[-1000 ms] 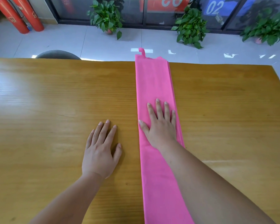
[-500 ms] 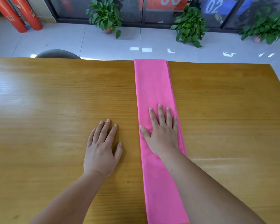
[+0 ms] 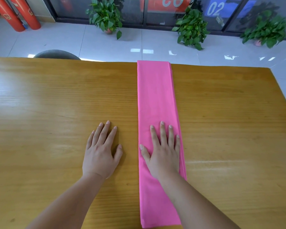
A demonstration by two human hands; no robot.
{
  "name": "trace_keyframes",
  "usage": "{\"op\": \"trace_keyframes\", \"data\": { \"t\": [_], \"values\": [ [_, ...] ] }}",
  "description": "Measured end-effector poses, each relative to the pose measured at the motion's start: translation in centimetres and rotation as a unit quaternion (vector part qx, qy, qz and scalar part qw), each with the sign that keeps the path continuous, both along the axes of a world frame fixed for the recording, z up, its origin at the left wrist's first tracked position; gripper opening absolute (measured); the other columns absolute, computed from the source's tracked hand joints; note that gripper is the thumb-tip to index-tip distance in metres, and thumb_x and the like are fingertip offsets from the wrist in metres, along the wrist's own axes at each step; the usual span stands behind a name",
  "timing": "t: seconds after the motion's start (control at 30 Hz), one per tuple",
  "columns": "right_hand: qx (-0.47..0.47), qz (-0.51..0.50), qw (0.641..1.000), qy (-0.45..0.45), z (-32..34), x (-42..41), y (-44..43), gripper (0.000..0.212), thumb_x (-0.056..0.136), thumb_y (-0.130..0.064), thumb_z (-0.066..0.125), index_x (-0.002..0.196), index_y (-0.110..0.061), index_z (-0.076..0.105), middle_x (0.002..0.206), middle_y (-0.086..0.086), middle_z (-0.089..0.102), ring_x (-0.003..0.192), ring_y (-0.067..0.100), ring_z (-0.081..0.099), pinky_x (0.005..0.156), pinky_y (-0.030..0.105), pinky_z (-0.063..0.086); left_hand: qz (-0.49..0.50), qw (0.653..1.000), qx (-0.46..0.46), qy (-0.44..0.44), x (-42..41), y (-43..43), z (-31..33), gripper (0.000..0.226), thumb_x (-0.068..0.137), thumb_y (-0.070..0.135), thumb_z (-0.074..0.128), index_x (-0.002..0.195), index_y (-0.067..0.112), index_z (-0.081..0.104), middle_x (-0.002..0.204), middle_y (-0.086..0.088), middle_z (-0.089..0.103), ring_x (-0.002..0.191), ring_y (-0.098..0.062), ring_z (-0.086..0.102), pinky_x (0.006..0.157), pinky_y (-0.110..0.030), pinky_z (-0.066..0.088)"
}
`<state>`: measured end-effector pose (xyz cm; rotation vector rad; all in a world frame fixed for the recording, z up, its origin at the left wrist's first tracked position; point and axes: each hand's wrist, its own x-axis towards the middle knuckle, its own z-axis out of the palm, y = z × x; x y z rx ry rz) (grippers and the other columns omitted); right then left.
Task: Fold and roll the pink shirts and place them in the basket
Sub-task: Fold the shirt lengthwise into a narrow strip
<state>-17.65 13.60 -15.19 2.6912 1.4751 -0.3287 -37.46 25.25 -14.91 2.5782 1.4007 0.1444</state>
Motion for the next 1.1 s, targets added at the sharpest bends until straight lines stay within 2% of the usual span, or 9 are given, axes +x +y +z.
{"op": "trace_keyframes", "data": {
  "t": [0.2, 0.33, 0.5, 0.6, 0.67, 0.73, 0.8, 0.93, 1.1],
  "values": [
    [-0.009, 0.036, 0.999, 0.023, 0.9, -1.9, -4.3, 0.08, 0.104, -0.076, 0.013, 0.168, -0.033, -0.012, 0.175, 0.004, -0.023, 0.16, 0.031, -0.025, 0.131, 0.058, 0.009, 0.0, 1.0, 0.002, -0.011, 0.1, -0.2, 0.0, 0.064, 0.105, 0.049, 0.048, 0.164, 0.028, 0.035, 0.177, 0.006, 0.015, 0.164, -0.013, 0.0, 0.132, -0.047, 0.015],
    [-0.009, 0.021, 0.999, 0.029, 1.0, -3.7, -9.1, 0.079, 0.106, -0.071, 0.023, 0.169, -0.033, -0.005, 0.177, 0.003, -0.015, 0.162, 0.03, -0.016, 0.131, 0.057, 0.014, 0.005, 1.0, 0.004, -0.017, 0.1, -0.2, -0.4, 0.064, 0.105, 0.048, 0.051, 0.164, 0.028, 0.035, 0.176, 0.006, 0.017, 0.164, -0.013, 0.001, 0.132, -0.047, 0.015],
    [-0.02, 0.038, 0.999, 0.03, 0.7, -2.8, -7.1, 0.079, 0.105, -0.074, 0.014, 0.167, -0.033, -0.015, 0.174, 0.003, -0.028, 0.159, 0.03, -0.028, 0.132, 0.056, 0.005, -0.006, 1.0, 0.017, 0.016, 0.2, -0.2, -1.3, 0.063, 0.107, 0.049, 0.038, 0.164, 0.024, 0.035, 0.176, -0.001, 0.019, 0.164, -0.021, 0.007, 0.131, -0.049, 0.017],
    [-0.02, 0.057, 0.997, 0.057, 1.2, -1.8, -5.9, 0.077, 0.105, -0.073, 0.009, 0.165, -0.034, -0.02, 0.169, 0.001, -0.038, 0.155, 0.027, -0.037, 0.131, 0.055, 0.0, 0.002, 0.999, 0.016, 0.033, 1.5, -1.7, -0.7, 0.057, 0.11, 0.034, 0.036, 0.164, 0.02, 0.034, 0.176, -0.008, 0.016, 0.164, -0.028, 0.009, 0.13, -0.052, 0.019],
    [-0.01, 0.059, 0.996, 0.063, 1.4, -1.7, -6.7, 0.073, 0.107, -0.069, 0.01, 0.168, -0.033, -0.01, 0.171, 0.001, -0.033, 0.157, 0.026, -0.032, 0.132, 0.054, 0.002, -0.038, 0.999, -0.005, -0.018, 2.6, -4.3, 0.1, 0.057, 0.11, 0.03, 0.036, 0.166, 0.018, 0.03, 0.177, -0.006, 0.012, 0.164, -0.024, 0.005, 0.131, -0.051, 0.017],
    [-0.001, 0.064, 0.997, 0.044, 1.3, -2.2, -9.2, 0.07, 0.11, -0.063, 0.013, 0.17, -0.029, 0.004, 0.176, 0.002, -0.019, 0.161, 0.025, -0.022, 0.132, 0.054, 0.008, -0.144, 0.988, -0.021, -0.043, 2.9, -8.7, 0.4, 0.061, 0.112, 0.036, 0.033, 0.169, 0.016, 0.021, 0.178, -0.004, 0.007, 0.164, -0.021, -0.001, 0.132, -0.05, 0.014],
    [-0.006, 0.074, 0.996, 0.041, 1.0, -2.8, -11.9, 0.069, 0.11, -0.058, 0.02, 0.17, -0.027, 0.006, 0.177, 0.001, -0.012, 0.163, 0.023, -0.016, 0.131, 0.053, 0.013, -0.226, 0.974, -0.023, 0.003, 2.1, -12.4, -0.3, 0.068, 0.114, 0.05, 0.028, 0.17, 0.018, 0.009, 0.178, 0.0, -0.003, 0.164, -0.019, -0.007, 0.132, -0.049, 0.011],
    [-0.012, 0.098, 0.994, 0.037, 0.7, -2.2, -13.0, 0.066, 0.112, -0.053, 0.018, 0.17, -0.027, -0.003, 0.176, -0.001, -0.021, 0.161, 0.022, -0.022, 0.132, 0.052, 0.01, -0.229, 0.972, -0.008, 0.058, 0.5, -13.9, -1.8, 0.078, 0.111, 0.066, 0.022, 0.17, 0.018, 0.005, 0.178, 0.001, -0.006, 0.164, -0.02, -0.008, 0.13, -0.051, 0.011],
    [-0.023, 0.12, 0.992, 0.034, 1.3, -1.1, -13.6, 0.069, 0.111, -0.058, 0.02, 0.169, -0.031, -0.006, 0.174, -0.002, -0.025, 0.16, 0.02, -0.024, 0.128, 0.049, 0.002, -0.246, 0.966, -0.007, 0.08, 0.5, -13.5, -1.5, 0.082, 0.11, 0.067, 0.024, 0.17, 0.014, 0.007, 0.178, -0.006, -0.004, 0.164, -0.023, -0.006, 0.128, -0.053, 0.011]
  ]
}}
